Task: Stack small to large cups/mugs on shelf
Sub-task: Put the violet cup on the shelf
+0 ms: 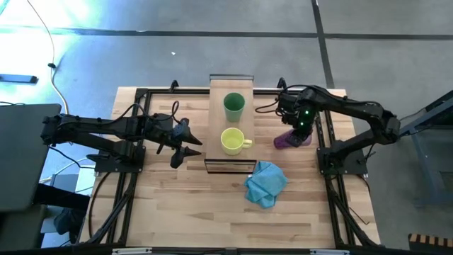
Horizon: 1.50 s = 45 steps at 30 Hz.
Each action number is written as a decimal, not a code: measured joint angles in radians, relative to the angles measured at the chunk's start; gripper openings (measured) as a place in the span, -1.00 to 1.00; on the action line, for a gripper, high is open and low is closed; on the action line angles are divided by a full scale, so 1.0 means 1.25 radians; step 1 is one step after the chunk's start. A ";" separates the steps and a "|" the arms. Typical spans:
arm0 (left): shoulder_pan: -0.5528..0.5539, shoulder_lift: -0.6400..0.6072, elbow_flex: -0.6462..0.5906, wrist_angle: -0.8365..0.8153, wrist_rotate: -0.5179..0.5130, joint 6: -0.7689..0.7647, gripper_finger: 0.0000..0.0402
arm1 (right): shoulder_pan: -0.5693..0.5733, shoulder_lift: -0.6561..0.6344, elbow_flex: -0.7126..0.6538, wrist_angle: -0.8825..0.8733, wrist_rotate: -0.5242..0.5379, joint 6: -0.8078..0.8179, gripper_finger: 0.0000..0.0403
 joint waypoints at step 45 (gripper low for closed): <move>0.000 0.000 0.000 -0.002 0.000 0.003 -0.08 | -0.001 0.002 0.006 0.001 -0.028 0.030 -1.00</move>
